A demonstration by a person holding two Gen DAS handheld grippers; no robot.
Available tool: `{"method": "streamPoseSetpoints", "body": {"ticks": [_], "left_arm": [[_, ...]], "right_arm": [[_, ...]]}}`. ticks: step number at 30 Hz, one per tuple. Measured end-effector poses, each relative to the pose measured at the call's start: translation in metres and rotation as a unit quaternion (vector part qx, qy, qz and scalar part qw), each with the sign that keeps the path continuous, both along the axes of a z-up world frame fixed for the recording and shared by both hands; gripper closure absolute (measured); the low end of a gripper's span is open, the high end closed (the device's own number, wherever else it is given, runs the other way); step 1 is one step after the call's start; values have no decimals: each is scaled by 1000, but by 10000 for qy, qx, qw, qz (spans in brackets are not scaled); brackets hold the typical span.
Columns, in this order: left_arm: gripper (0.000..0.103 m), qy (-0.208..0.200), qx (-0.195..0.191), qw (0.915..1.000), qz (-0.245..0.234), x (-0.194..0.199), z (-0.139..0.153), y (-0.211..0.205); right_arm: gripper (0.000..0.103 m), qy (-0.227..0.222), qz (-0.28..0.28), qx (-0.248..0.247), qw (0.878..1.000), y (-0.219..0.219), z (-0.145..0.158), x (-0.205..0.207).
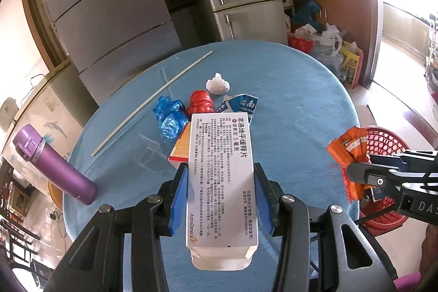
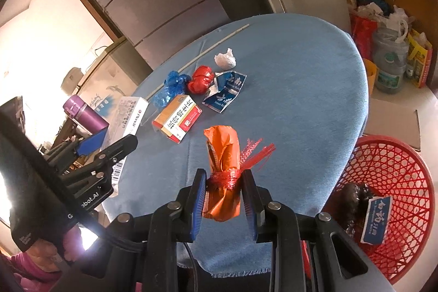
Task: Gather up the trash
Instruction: 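Carry the white box with the left gripper while the right gripper carries the orange bag to the basket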
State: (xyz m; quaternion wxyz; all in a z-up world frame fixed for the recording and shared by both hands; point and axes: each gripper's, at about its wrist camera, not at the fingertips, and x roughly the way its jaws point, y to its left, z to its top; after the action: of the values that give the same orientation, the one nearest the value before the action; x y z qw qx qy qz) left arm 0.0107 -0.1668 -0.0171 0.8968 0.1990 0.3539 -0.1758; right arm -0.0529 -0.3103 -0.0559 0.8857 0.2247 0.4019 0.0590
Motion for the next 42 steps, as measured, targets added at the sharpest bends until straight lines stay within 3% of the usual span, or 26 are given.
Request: {"method": "streamPoseSetpoints", "body": {"ticks": [30, 34, 42], "left_arm": [[56, -212, 119, 9936, -1107, -38, 13, -68], [56, -64, 125, 9924, -1219, -40, 9, -73], [56, 883, -345, 9800, -1748, -41, -9, -77]], "right_arm": [[75, 118, -943, -34, 9955, -68, -2, -65], [75, 203, -938, -11, 9954, -70, -7, -65], [75, 502, -1129, 54, 9923, -76, -23, -66]]}}
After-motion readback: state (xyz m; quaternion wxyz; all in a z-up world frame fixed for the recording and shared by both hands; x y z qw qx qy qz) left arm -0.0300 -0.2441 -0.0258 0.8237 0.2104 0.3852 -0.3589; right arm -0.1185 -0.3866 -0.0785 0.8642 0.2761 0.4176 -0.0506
